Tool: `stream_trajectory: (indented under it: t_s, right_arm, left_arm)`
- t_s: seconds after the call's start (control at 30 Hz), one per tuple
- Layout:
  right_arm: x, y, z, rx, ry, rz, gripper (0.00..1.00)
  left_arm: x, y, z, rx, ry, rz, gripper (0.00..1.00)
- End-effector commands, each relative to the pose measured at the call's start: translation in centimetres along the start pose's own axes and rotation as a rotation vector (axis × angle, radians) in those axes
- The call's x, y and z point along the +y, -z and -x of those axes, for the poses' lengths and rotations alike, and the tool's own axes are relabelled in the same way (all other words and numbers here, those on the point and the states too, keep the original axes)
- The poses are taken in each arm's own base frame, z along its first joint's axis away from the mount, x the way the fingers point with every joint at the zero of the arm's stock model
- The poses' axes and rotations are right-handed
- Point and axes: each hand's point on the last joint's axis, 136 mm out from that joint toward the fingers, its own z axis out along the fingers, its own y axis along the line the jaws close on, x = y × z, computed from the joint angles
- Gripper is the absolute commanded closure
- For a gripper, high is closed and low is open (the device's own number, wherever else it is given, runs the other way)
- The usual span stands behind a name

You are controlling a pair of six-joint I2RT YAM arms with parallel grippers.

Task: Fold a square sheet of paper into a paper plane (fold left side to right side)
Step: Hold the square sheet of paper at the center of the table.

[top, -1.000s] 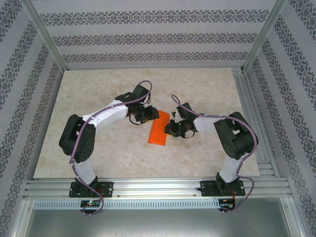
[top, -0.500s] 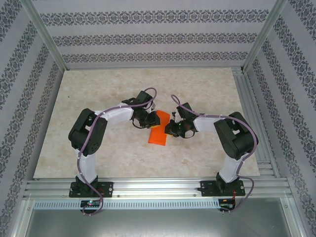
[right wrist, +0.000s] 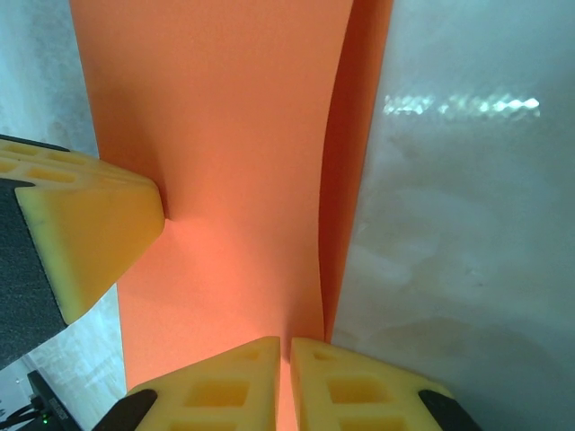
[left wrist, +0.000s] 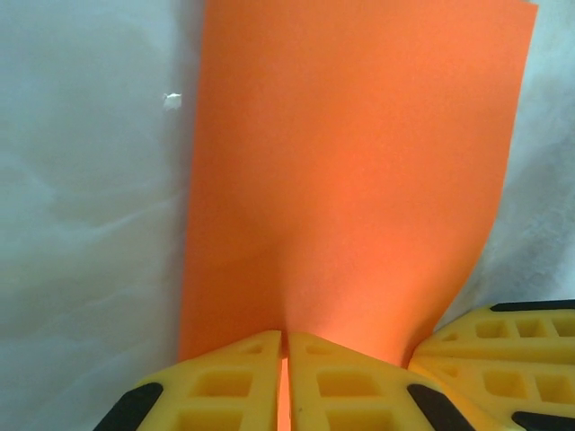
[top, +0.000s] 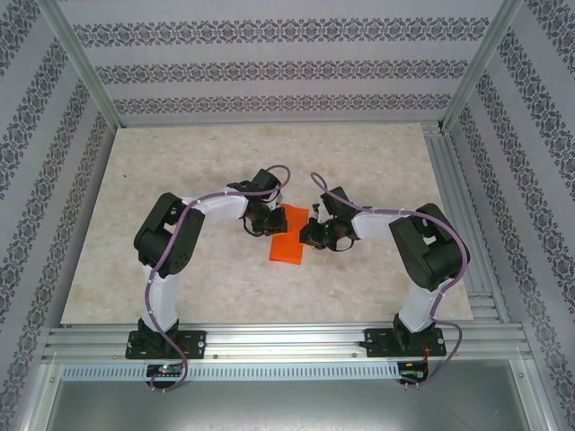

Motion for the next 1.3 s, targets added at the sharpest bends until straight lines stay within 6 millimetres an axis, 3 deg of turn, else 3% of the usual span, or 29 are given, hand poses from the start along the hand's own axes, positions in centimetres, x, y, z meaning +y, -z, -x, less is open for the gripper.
stream_trajectory:
  t_s: [0.0, 0.2, 0.37, 0.57, 0.73, 0.87, 1.27]
  right_arm:
    - [-3.5, -1.2, -2.6, 0.077, -0.027, -0.133, 0.86]
    - [-0.3, -0.5, -1.2, 0.042, 0.014, -0.021, 0.86]
    - [3.3, 1.6, 0.8, 0.004, 0.057, 0.08, 0.85]
    - [5.3, 3.7, 5.1, -0.071, 0.059, 0.132, 0.85]
    - [6.4, 2.0, 8.5, -0.085, 0.043, 0.154, 0.86]
    - [6.4, 0.3, 10.1, -0.089, 0.014, 0.165, 0.87]
    - [5.5, -3.1, 10.2, -0.048, -0.006, 0.176, 0.87]
  left_arm:
    - [1.9, -0.7, -0.3, 0.013, -0.012, 0.058, 0.87]
    - [2.3, -1.4, -1.1, 0.03, -0.004, 0.037, 0.88]
    - [2.5, -1.8, -1.5, 0.035, 0.004, 0.027, 0.88]
    - [2.7, -2.1, -1.7, 0.039, 0.013, 0.026, 0.89]
    - [2.8, -2.0, -1.7, 0.04, 0.016, 0.035, 0.89]
    - [3.0, -2.1, -1.8, 0.043, 0.019, 0.044, 0.89]
    - [2.8, -1.9, -1.7, 0.04, 0.01, 0.04, 0.9]
